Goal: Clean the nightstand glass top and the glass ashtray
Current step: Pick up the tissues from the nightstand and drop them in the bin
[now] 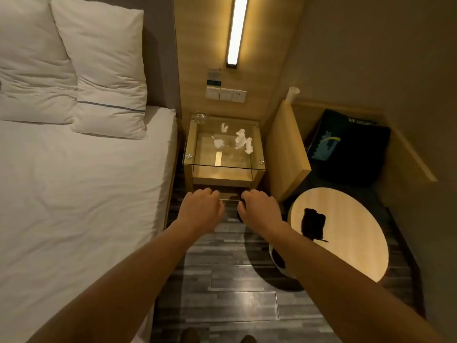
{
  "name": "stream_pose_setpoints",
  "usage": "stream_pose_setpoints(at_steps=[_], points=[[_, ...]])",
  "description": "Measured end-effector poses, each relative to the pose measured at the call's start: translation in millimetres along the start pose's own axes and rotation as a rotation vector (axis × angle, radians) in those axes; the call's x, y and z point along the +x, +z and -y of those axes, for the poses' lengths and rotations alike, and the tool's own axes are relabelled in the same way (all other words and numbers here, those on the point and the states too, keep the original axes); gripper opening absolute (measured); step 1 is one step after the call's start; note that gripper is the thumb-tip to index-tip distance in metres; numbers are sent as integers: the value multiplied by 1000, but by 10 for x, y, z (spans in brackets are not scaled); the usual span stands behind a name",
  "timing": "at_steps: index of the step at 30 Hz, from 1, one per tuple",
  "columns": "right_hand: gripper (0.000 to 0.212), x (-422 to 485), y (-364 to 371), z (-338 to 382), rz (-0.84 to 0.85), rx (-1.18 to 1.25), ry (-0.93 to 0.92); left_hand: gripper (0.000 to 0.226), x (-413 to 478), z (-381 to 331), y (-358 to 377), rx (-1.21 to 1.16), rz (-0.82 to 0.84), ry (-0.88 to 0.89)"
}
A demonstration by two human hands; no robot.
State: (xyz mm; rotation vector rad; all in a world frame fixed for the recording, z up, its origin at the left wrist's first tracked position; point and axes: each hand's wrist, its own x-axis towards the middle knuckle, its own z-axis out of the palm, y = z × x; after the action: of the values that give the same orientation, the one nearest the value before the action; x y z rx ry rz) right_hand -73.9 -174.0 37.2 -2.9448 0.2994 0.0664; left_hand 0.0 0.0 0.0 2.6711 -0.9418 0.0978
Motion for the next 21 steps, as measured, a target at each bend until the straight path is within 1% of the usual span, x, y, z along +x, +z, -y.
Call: stream_pose_setpoints(at_steps=[5,12,17,21], points=[[27,154,31,-58,39,18,33,22,171,11,-28,-13,67,28],[25,633,117,-347,96,45,63,23,614,75,179,-44,123,-2],[26,1197,232,-730,144,69,54,20,1146,136,490,-23,181,-77],[24,1671,300,-1055,181,103,44,18,1611,103,709,-52,243,-143]])
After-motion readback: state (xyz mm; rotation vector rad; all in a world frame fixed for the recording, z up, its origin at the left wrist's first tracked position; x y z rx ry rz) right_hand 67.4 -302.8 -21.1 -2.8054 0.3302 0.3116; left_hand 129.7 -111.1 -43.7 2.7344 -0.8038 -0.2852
